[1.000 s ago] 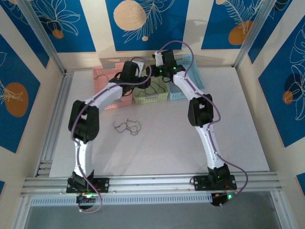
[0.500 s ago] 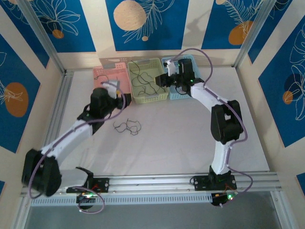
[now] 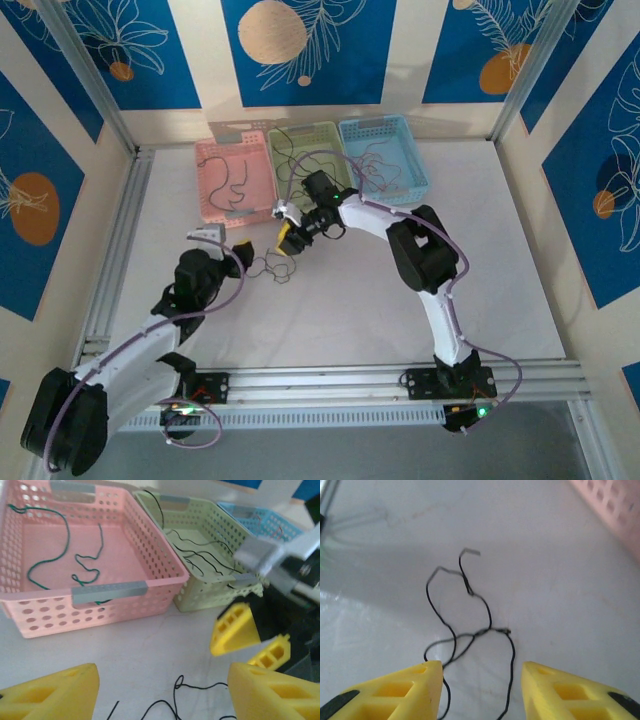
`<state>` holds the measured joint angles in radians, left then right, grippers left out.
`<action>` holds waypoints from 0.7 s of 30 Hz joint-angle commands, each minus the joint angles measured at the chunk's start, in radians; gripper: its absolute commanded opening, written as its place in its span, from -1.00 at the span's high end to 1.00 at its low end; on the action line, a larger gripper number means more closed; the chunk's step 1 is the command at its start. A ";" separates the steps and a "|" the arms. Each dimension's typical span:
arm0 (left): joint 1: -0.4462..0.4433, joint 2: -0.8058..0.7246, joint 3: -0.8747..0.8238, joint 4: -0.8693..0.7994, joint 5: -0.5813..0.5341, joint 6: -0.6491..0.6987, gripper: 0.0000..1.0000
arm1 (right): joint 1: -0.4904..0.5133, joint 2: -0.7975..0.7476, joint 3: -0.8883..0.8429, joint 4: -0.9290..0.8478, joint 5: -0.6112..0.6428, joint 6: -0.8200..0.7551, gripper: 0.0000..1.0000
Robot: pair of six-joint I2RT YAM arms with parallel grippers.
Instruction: Untangle the cables
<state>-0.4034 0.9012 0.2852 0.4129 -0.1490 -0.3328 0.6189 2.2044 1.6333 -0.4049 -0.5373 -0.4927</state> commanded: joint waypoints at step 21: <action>0.011 -0.025 -0.075 0.126 -0.073 -0.014 -0.43 | 0.002 0.119 0.171 -0.326 0.086 -0.116 0.12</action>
<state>-0.4030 0.8783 0.2211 0.4946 -0.2111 -0.3355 0.6102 2.3013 1.7615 -0.6582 -0.4431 -0.5777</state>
